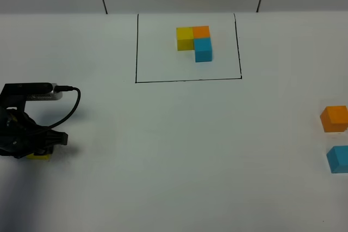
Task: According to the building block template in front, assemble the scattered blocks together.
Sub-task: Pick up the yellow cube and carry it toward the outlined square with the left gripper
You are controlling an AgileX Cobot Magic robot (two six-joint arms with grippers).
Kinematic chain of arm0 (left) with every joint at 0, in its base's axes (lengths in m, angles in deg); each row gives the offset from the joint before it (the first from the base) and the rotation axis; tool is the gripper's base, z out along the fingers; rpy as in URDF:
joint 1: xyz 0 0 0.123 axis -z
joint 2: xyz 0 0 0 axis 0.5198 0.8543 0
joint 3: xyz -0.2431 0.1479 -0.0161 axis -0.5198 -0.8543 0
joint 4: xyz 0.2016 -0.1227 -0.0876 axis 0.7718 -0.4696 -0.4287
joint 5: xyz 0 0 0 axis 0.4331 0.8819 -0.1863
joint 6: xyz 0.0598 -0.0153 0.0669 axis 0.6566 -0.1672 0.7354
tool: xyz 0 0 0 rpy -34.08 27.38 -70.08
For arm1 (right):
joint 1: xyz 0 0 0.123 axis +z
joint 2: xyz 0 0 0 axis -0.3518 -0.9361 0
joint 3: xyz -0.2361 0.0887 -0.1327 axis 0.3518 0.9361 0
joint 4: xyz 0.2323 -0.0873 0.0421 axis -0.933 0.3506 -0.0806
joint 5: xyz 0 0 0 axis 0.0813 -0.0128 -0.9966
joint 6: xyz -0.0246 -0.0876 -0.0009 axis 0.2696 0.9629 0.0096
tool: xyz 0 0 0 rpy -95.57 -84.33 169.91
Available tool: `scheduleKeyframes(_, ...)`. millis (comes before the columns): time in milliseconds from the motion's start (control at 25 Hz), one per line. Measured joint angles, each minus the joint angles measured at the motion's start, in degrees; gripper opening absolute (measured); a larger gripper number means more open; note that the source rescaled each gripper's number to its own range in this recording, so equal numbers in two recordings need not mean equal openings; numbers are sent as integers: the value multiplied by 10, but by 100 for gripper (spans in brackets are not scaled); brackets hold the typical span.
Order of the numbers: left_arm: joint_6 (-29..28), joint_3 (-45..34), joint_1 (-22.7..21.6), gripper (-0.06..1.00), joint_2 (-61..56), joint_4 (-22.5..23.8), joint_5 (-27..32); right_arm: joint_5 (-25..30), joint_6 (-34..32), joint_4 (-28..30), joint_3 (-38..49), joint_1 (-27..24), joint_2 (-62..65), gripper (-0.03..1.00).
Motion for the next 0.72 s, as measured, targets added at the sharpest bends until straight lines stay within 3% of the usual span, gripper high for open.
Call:
scheduleKeyframes(280,13,0,0,56,-7,0,10,0,0,0,0,0,0,24)
scheduleKeyframes(720,48,28,0,56,-161,0,106,0,0,0,0,0,0,24)
